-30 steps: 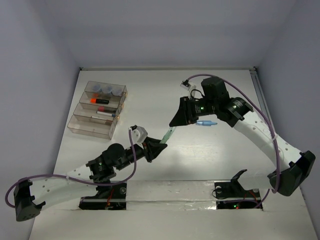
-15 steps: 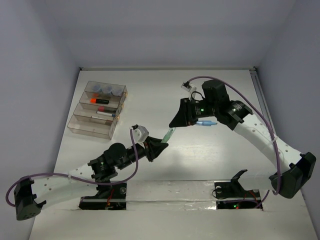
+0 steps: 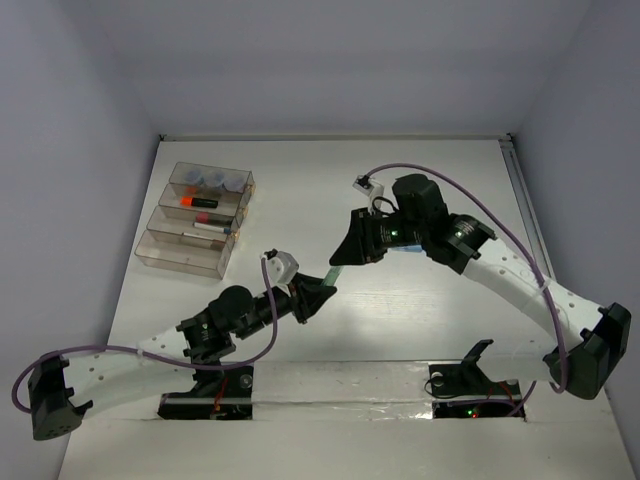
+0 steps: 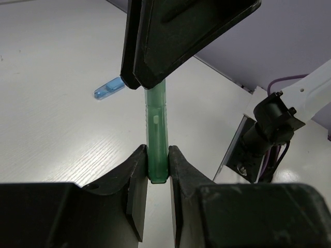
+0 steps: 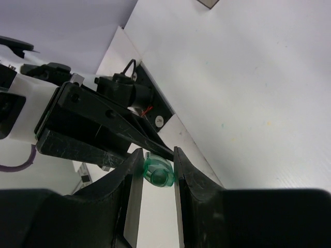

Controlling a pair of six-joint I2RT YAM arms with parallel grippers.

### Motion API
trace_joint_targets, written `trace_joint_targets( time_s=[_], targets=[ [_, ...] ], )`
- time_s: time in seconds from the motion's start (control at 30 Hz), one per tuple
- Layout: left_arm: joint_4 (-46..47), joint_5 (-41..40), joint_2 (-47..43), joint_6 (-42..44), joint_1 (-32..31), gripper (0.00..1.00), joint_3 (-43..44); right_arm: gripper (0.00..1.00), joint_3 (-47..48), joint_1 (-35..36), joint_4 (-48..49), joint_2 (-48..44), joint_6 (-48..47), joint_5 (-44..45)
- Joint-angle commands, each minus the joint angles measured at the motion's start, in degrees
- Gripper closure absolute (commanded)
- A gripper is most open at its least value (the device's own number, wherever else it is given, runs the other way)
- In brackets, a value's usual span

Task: Sort the stationery into containers
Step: Close the pen cap on the pen.

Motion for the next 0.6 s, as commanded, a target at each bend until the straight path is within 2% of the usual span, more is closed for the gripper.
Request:
trace_joint_targets(
  time_s=[0.0,0.27,0.57],
  targets=[
    [10.12,0.54,-1.18,-0.46,-0.38,1.00,4.38,0.95,-1.71,2.50,0.90,-0.49,-0.94,5.17],
    [9.60,-1.04,-0.83,1.20,-0.38,1.00,6.66,1.00,-3.99,7.76,1.69,0.30,-0.33,9.21],
    [9.59,-4.56,1.81,3.84,-0.38,1.00,10.89,1.00,-10.93,12.43,6.34,1.18,1.69,15.19]
  ],
)
